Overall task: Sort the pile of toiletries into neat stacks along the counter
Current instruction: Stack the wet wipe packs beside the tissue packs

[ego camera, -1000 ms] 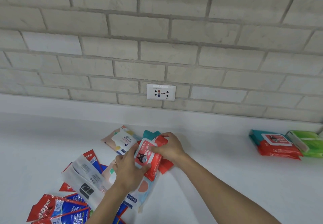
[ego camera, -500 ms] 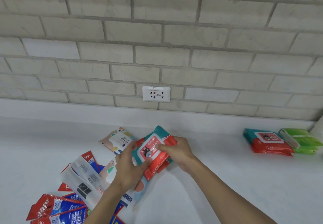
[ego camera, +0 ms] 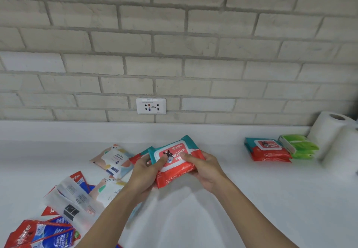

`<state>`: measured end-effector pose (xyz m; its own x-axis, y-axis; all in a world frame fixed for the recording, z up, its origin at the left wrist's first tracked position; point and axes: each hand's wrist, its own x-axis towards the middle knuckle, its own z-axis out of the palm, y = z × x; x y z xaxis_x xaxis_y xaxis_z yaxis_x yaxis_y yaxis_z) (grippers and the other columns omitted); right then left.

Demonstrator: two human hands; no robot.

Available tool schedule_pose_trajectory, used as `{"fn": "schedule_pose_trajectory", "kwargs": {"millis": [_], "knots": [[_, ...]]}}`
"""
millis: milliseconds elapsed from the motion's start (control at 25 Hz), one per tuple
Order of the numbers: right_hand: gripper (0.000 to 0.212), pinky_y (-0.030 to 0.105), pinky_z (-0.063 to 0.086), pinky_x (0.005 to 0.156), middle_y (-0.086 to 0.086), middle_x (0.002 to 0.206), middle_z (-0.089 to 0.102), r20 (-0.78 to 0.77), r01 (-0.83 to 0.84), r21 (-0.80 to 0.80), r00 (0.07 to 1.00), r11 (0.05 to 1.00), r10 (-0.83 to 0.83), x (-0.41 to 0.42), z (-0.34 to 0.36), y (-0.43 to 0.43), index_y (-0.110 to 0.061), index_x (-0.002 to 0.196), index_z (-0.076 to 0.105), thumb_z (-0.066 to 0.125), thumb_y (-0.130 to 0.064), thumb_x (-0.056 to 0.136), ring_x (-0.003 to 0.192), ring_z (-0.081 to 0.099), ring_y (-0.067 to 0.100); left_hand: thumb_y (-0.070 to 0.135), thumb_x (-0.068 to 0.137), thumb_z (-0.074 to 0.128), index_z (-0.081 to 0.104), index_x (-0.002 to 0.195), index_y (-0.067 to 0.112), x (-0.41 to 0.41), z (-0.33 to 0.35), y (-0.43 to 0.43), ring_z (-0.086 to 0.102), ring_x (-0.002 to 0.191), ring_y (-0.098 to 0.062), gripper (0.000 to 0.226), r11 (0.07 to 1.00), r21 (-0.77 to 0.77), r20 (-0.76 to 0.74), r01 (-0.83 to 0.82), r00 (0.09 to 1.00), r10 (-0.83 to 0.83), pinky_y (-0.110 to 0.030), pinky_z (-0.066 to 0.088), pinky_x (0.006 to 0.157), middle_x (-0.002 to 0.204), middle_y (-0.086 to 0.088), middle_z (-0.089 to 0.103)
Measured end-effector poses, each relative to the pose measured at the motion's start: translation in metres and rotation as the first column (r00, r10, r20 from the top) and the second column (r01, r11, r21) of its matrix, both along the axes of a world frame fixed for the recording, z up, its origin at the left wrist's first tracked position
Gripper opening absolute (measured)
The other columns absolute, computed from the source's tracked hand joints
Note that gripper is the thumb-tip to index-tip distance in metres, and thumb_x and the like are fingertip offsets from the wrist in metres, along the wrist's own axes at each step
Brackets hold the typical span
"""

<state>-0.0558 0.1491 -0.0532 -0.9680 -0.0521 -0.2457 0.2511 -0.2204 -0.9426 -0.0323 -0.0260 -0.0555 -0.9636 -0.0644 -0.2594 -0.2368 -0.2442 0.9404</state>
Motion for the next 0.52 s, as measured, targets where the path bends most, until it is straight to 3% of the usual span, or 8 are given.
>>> {"fn": "schedule_pose_trajectory", "kwargs": {"millis": [120, 280, 520], "knots": [[0.044, 0.042, 0.06, 0.08, 0.008, 0.101, 0.074, -0.041, 0.041, 0.048, 0.998, 0.998, -0.039, 0.008, -0.003, 0.026, -0.015, 0.113, 0.063, 0.082, -0.018, 0.073, 0.087, 0.074, 0.023, 0.027, 0.083, 0.071, 0.056, 0.117, 0.014, -0.004, 0.004, 0.025, 0.074, 0.08, -0.026, 0.039, 0.994, -0.105, -0.013, 0.038, 0.999, -0.04, -0.045, 0.06, 0.073, 0.101, -0.009, 0.072], [0.048, 0.043, 0.061, 0.077, 0.008, 0.103, 0.073, -0.075, 0.111, 0.122, 0.992, 0.986, -0.103, 0.016, -0.006, 0.06, -0.016, 0.114, 0.062, 0.084, -0.019, 0.072, 0.085, 0.074, 0.022, 0.026, 0.082, 0.071, 0.057, 0.101, 0.025, -0.006, 0.008, 0.06, 0.073, 0.077, -0.021, 0.024, 0.985, -0.164, -0.053, 0.059, 0.996, -0.068, -0.036, 0.061, 0.066, 0.094, -0.002, 0.072], [0.038, 0.038, 0.062, 0.067, 0.006, 0.1, 0.073, -0.078, 0.177, 0.174, 0.983, 0.969, -0.166, 0.018, -0.002, 0.136, -0.016, 0.107, 0.061, 0.082, -0.017, 0.075, 0.084, 0.074, 0.021, 0.025, 0.081, 0.072, 0.057, 0.111, 0.018, -0.02, 0.015, 0.136, 0.072, 0.082, -0.026, 0.034, 0.968, -0.21, -0.033, 0.134, 0.989, -0.144, -0.043, 0.06, 0.074, 0.101, -0.008, 0.071]]}}
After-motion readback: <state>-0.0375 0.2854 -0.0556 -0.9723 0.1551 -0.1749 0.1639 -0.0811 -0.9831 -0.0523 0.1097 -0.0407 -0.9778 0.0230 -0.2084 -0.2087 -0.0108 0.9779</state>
